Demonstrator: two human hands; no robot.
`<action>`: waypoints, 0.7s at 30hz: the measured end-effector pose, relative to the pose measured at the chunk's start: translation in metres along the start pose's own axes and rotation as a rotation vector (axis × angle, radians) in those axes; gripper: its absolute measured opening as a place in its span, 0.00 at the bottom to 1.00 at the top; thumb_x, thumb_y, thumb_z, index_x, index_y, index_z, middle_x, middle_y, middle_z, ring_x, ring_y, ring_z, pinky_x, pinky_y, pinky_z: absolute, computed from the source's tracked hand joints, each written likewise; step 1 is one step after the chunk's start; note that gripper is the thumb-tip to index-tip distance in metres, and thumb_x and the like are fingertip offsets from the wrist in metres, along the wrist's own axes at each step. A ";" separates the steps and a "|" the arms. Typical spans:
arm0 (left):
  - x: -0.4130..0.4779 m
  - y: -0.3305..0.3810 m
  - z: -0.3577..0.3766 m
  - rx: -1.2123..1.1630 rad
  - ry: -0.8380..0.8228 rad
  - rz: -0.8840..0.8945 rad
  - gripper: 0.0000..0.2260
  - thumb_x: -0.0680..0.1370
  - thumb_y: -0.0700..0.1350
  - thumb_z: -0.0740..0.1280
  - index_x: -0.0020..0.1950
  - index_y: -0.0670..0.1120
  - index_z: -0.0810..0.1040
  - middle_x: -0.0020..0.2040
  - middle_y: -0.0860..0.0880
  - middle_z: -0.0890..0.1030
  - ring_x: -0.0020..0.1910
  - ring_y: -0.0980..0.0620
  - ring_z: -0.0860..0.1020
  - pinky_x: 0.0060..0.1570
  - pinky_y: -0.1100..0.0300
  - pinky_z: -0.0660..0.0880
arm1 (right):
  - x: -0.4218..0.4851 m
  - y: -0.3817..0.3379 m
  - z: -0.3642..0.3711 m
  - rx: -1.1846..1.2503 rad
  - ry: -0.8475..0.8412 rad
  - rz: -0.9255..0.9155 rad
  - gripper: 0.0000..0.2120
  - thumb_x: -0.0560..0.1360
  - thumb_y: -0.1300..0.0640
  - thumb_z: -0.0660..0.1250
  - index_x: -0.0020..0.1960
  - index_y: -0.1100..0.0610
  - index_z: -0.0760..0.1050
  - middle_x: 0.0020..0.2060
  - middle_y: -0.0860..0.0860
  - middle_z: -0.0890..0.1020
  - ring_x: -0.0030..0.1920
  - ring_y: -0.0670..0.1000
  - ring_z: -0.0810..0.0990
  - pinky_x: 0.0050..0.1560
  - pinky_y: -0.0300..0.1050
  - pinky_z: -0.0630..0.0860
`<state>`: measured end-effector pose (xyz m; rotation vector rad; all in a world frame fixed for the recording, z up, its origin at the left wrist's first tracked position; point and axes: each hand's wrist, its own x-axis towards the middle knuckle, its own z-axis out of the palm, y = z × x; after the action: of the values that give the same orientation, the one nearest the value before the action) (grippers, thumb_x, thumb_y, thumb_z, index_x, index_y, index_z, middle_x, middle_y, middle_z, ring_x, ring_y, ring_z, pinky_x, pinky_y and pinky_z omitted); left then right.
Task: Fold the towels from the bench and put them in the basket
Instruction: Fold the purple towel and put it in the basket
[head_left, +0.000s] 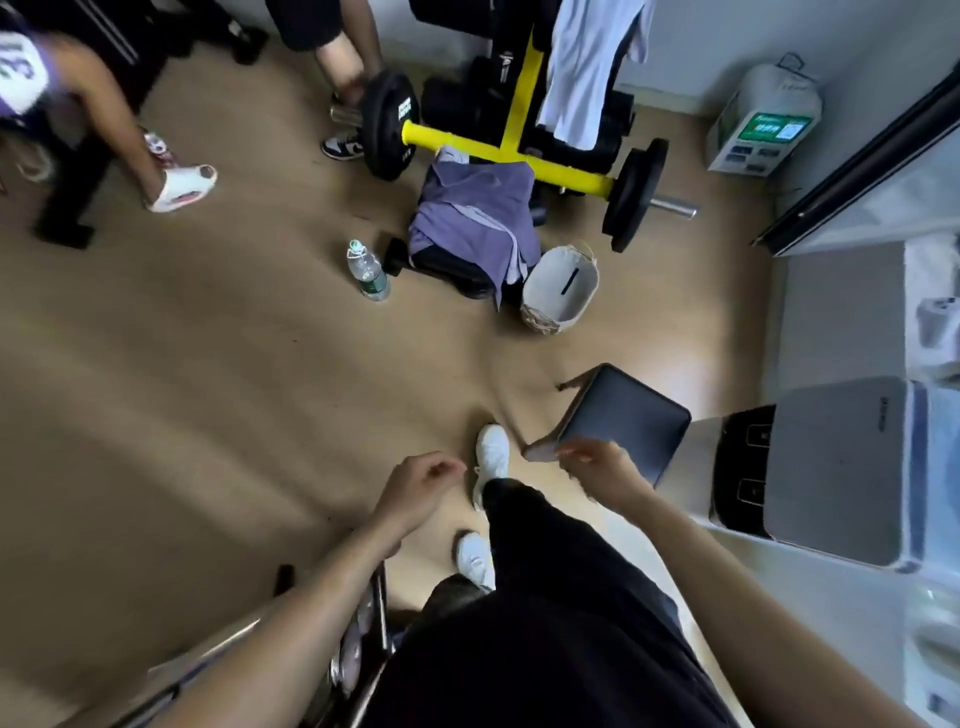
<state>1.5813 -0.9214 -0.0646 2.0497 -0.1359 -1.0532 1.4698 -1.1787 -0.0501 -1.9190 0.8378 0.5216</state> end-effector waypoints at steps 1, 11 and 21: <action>0.017 0.007 -0.008 0.009 -0.019 0.004 0.06 0.68 0.60 0.68 0.39 0.63 0.85 0.40 0.60 0.86 0.46 0.55 0.83 0.55 0.54 0.77 | 0.015 -0.010 -0.003 0.004 -0.004 0.002 0.07 0.79 0.56 0.65 0.50 0.48 0.81 0.37 0.41 0.78 0.35 0.42 0.74 0.35 0.33 0.68; 0.200 0.133 -0.061 0.173 -0.105 -0.036 0.07 0.74 0.53 0.70 0.46 0.52 0.86 0.44 0.54 0.87 0.49 0.53 0.84 0.58 0.53 0.78 | 0.178 -0.089 -0.059 0.000 -0.137 0.032 0.09 0.77 0.56 0.67 0.55 0.54 0.82 0.49 0.50 0.82 0.52 0.51 0.79 0.54 0.41 0.72; 0.360 0.231 -0.093 0.166 -0.177 0.019 0.05 0.72 0.53 0.70 0.40 0.55 0.85 0.42 0.55 0.87 0.47 0.55 0.84 0.56 0.55 0.77 | 0.308 -0.158 -0.148 -0.068 -0.073 0.074 0.10 0.78 0.55 0.67 0.57 0.54 0.82 0.54 0.52 0.84 0.56 0.52 0.81 0.56 0.41 0.73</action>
<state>1.9388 -1.1721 -0.1006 2.0948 -0.3429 -1.2463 1.7953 -1.3628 -0.0899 -1.9236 0.8559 0.6688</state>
